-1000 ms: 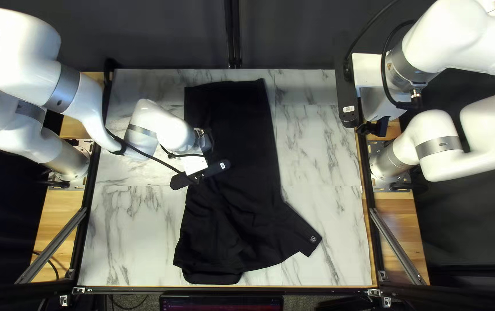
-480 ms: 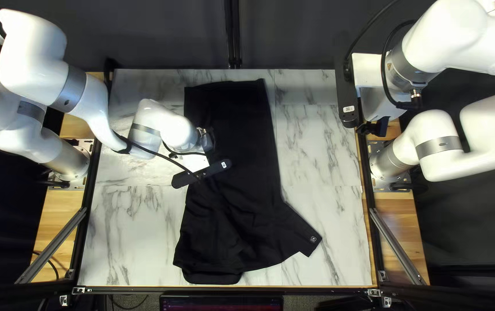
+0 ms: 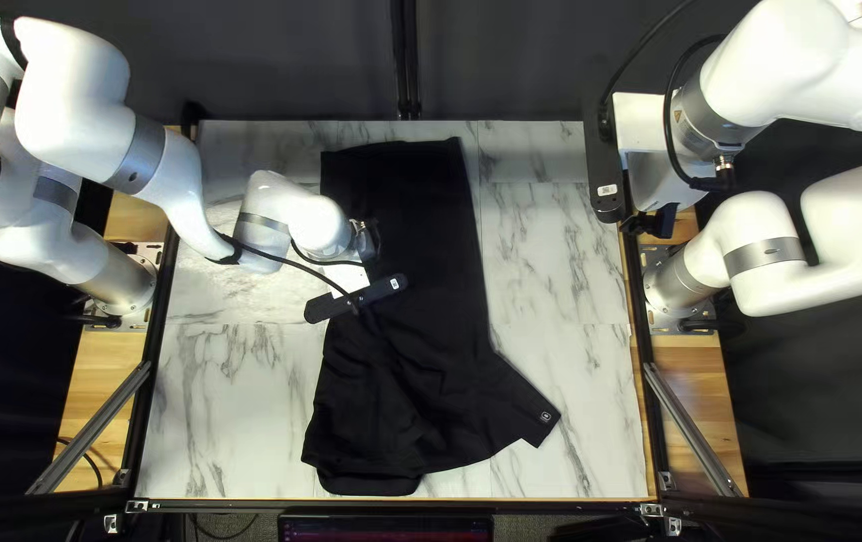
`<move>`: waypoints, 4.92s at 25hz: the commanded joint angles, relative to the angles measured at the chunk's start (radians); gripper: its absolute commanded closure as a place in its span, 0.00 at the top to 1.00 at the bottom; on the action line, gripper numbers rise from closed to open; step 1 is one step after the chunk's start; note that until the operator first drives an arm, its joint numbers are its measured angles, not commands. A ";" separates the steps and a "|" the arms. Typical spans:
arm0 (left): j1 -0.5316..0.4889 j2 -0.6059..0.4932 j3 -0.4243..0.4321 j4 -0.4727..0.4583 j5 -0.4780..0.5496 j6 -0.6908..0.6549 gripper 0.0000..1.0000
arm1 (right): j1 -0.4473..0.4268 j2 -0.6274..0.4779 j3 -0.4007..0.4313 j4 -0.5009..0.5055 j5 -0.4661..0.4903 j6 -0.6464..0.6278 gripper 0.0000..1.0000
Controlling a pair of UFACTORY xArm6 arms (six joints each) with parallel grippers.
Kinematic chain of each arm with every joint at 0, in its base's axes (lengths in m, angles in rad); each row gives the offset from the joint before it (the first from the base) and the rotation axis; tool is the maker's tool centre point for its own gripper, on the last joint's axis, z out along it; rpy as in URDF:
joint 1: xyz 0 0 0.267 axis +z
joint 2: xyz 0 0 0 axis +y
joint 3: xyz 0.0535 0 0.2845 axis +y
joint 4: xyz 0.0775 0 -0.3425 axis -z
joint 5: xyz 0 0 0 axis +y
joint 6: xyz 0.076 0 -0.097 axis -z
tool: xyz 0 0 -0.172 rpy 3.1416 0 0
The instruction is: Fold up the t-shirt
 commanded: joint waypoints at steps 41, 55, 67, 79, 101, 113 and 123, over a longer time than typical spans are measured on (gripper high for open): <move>0.043 0.115 -0.202 0.022 0.043 0.116 1.00 | 0.000 0.000 0.000 0.000 0.000 0.000 1.00; 0.219 0.145 -0.262 0.063 0.002 0.264 1.00 | 0.000 0.000 0.000 0.000 0.000 0.000 1.00; 0.294 0.274 -0.371 0.039 -0.015 0.453 1.00 | 0.000 0.000 0.000 0.000 0.000 0.000 1.00; 0.245 0.212 -0.318 -0.019 0.080 0.657 1.00 | 0.000 0.000 0.000 0.000 0.000 0.000 1.00; 0.174 0.190 -0.346 0.023 0.239 0.692 1.00 | 0.000 0.000 0.000 0.000 0.000 0.000 1.00; 0.211 0.175 -0.384 -0.124 0.343 0.624 1.00 | 0.000 0.000 0.000 0.000 0.000 0.000 1.00; 0.274 0.157 -0.412 -0.312 0.416 0.643 1.00 | 0.000 0.000 0.000 0.000 0.000 0.000 1.00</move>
